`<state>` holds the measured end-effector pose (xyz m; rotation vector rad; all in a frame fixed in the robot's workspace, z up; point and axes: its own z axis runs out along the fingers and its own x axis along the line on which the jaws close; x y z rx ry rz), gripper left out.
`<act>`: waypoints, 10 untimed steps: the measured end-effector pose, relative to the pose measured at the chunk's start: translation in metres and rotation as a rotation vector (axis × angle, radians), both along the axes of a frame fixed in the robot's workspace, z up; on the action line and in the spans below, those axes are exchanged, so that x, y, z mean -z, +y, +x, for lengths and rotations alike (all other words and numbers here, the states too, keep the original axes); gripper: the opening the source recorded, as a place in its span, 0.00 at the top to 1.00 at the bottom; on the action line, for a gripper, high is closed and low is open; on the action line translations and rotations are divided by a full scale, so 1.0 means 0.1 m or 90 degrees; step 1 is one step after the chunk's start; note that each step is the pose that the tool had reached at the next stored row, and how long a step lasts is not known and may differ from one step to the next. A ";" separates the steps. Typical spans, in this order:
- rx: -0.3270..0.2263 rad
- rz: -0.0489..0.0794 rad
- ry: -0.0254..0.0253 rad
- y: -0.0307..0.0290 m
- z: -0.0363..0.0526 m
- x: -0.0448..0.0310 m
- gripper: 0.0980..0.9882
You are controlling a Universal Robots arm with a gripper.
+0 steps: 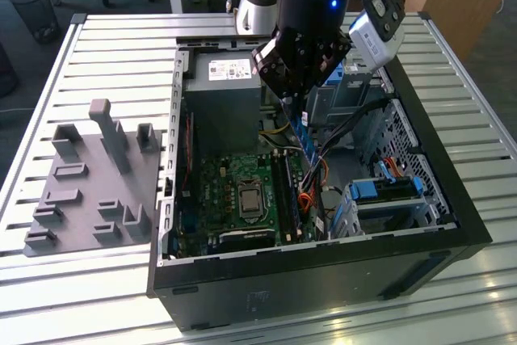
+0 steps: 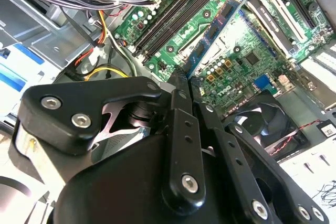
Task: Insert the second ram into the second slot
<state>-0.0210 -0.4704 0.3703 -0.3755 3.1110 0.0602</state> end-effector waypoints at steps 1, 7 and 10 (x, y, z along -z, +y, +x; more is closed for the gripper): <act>0.002 0.000 0.0000 0.000 0.000 0.000 0.96; 0.013 0.000 0.0000 0.000 0.000 0.000 0.96; 0.019 0.000 0.0000 0.000 0.000 0.000 0.96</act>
